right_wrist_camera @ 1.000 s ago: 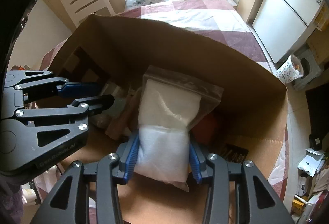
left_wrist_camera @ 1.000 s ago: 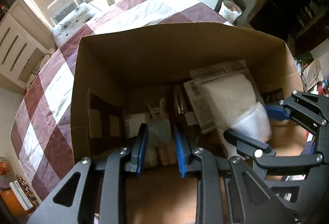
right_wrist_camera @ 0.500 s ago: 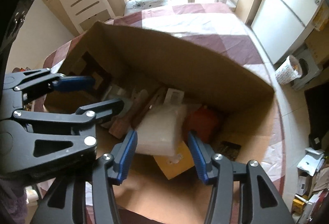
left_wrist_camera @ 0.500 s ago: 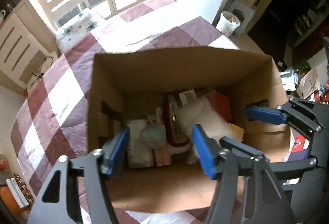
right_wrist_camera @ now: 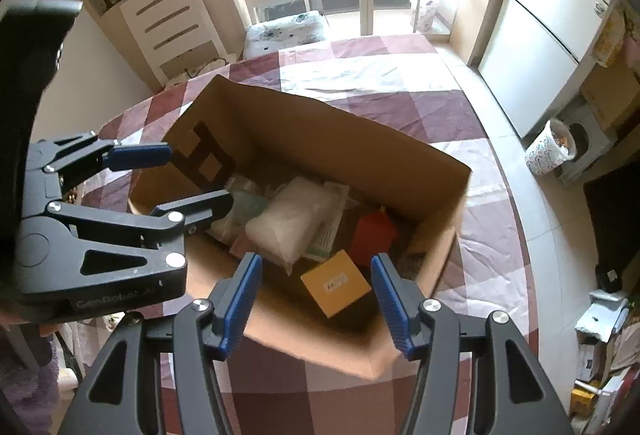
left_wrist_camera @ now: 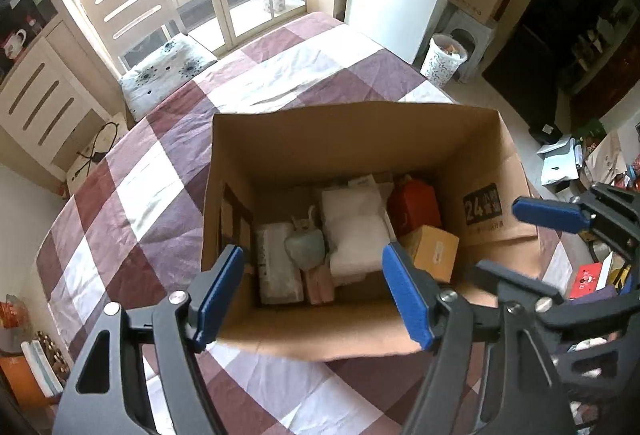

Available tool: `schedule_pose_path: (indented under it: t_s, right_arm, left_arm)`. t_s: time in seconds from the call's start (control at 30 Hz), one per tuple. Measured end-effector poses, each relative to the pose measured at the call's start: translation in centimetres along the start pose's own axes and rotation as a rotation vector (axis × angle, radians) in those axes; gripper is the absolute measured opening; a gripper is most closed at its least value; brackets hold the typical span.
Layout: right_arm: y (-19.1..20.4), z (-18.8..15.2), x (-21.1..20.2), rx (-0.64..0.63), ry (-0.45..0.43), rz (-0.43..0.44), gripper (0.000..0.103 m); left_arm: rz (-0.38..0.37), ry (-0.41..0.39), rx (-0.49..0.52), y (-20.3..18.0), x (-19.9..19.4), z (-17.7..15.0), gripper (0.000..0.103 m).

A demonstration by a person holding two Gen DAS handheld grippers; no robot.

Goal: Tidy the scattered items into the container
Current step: 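Lower the sponge with the left tool while the right tool lowers the zip bag, then open both, then withdraw both tools from the box toward the white cloth bag and plush toy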

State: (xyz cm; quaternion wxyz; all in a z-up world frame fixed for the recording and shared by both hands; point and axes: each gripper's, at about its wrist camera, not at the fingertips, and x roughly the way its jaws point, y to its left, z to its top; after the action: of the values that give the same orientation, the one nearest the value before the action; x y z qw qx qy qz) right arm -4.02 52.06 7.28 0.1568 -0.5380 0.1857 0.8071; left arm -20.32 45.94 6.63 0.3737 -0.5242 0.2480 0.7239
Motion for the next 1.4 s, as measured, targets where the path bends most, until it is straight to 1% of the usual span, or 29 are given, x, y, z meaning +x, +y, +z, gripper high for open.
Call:
schedule_pose_path:
  t_s: [0.1, 0.27, 0.47, 0.6, 0.7, 0.83, 0.9, 0.93, 1.0, 1.07, 1.13, 1.2, 1.27, 1.33, 1.4]
  right_arm:
    - [-0.1, -0.8, -1.0, 0.018, -0.005, 0.006, 0.059]
    - [0.1, -2.2, -2.3, 0.021, -0.006, 0.004, 0.059]
    - [1.3, -4.1, -3.3, 0.008, 0.000, 0.015, 0.059]
    - [2.7, -5.5, -3.4, -0.020, 0.017, 0.025, 0.059]
    - [3.9, -6.5, -3.2, -0.038, 0.032, 0.040, 0.059]
    - [6.2, -7.8, -2.4, -0.065, 0.065, 0.069, 0.059]
    - [7.4, -8.4, -1.7, -0.075, 0.089, 0.078, 0.059]
    - [8.0, -8.7, -1.4, -0.077, 0.102, 0.079, 0.059]
    - [9.3, -9.3, -0.6, -0.082, 0.125, 0.086, 0.059]
    - [10.8, -9.8, 0.1, -0.086, 0.137, 0.076, 0.059]
    - [12.3, -10.3, 0.7, -0.101, 0.134, 0.046, 0.059]
    - [13.7, -10.7, 1.2, -0.118, 0.131, -0.005, 0.059]
    - [15.0, -11.1, 1.7, -0.136, 0.124, -0.039, 0.058]
    - [16.1, -11.5, 2.3, -0.141, 0.118, -0.035, 0.059]
    - [17.5, -12.0, 3.3, -0.163, 0.137, -0.027, 0.059]
  left_arm:
    - [-0.002, 0.003, -0.009, -0.1, -0.5, -1.1, 0.078]
    - [0.000, 0.012, -0.020, -0.5, -1.4, -3.5, 0.079]
    - [0.005, 0.021, -0.048, -0.6, -2.5, -7.0, 0.079]
    - [0.017, 0.034, -0.090, 0.0, -3.1, -9.7, 0.080]
    - [0.028, 0.038, -0.142, 1.0, -3.6, -12.1, 0.083]
    - [0.041, 0.038, -0.240, 3.0, -4.5, -15.9, 0.086]
    - [0.062, 0.034, -0.292, 4.1, -5.0, -17.8, 0.088]
    - [0.082, 0.033, -0.320, 4.8, -5.2, -18.9, 0.091]
    - [0.126, 0.034, -0.366, 6.0, -5.7, -20.9, 0.092]
    - [0.154, 0.024, -0.423, 7.4, -6.2, -23.0, 0.093]
    - [0.147, 0.006, -0.490, 8.7, -7.0, -25.2, 0.094]
    - [0.138, -0.006, -0.545, 9.9, -7.5, -27.0, 0.094]
    - [0.150, -0.002, -0.600, 11.1, -8.0, -29.0, 0.094]
    - [0.148, -0.007, -0.632, 11.9, -8.3, -30.7, 0.094]
    - [0.142, -0.020, -0.645, 12.5, -8.6, -32.2, 0.094]
